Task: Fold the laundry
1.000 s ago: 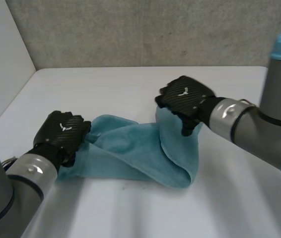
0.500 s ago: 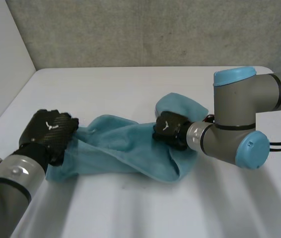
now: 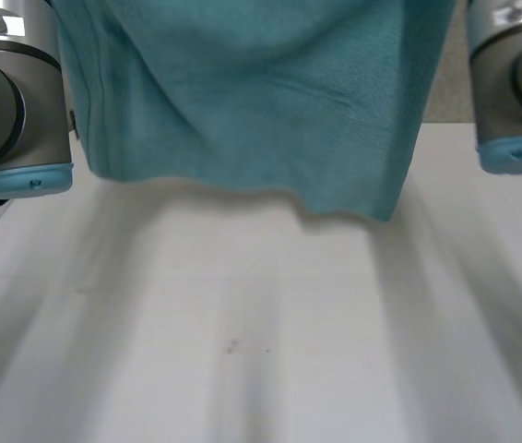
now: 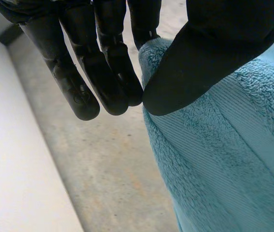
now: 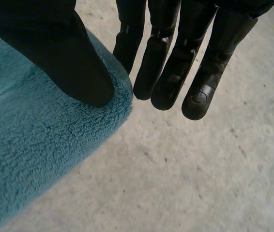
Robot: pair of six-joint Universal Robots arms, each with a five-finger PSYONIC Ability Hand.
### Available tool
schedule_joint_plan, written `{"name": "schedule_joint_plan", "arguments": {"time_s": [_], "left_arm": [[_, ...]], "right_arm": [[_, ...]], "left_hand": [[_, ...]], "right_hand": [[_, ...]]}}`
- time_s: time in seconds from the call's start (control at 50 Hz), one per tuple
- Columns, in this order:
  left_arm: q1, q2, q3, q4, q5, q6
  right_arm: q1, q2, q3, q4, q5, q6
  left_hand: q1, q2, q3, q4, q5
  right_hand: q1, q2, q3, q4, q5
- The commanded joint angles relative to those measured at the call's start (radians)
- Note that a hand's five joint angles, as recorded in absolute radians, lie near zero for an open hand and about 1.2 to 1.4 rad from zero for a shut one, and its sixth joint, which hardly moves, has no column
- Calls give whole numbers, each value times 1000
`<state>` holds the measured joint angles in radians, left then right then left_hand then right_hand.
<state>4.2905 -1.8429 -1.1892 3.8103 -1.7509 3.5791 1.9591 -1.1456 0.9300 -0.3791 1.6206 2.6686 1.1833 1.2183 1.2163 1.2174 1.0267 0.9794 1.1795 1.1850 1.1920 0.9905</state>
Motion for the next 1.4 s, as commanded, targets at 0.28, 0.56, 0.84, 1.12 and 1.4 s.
{"name": "schedule_joint_plan", "arguments": {"time_s": [0.28,0.56,0.84,1.12,1.4], "left_arm": [[-9,59,-710,-164,-19,-7],[2,172,-754,-325,-4,-10],[0,192,-760,-327,1,-10],[2,197,-765,-327,1,-11],[2,198,-768,-325,1,-11]], "right_arm": [[-78,-261,826,359,-337,-101],[-85,-263,661,606,-343,-99],[-72,-138,490,598,-455,-279],[-52,125,391,617,-346,-473],[9,233,352,559,-286,-443]], "left_hand": [[213,178,180,179,195],[213,178,180,179,195],[213,178,180,179,195],[213,178,180,179,195],[213,178,180,179,195]], "right_hand": [[417,217,211,204,231],[-386,-587,-592,-599,-572],[-445,-645,-651,-658,-631],[-392,-593,-598,-605,-578],[-340,-540,-545,-552,-525]]}}
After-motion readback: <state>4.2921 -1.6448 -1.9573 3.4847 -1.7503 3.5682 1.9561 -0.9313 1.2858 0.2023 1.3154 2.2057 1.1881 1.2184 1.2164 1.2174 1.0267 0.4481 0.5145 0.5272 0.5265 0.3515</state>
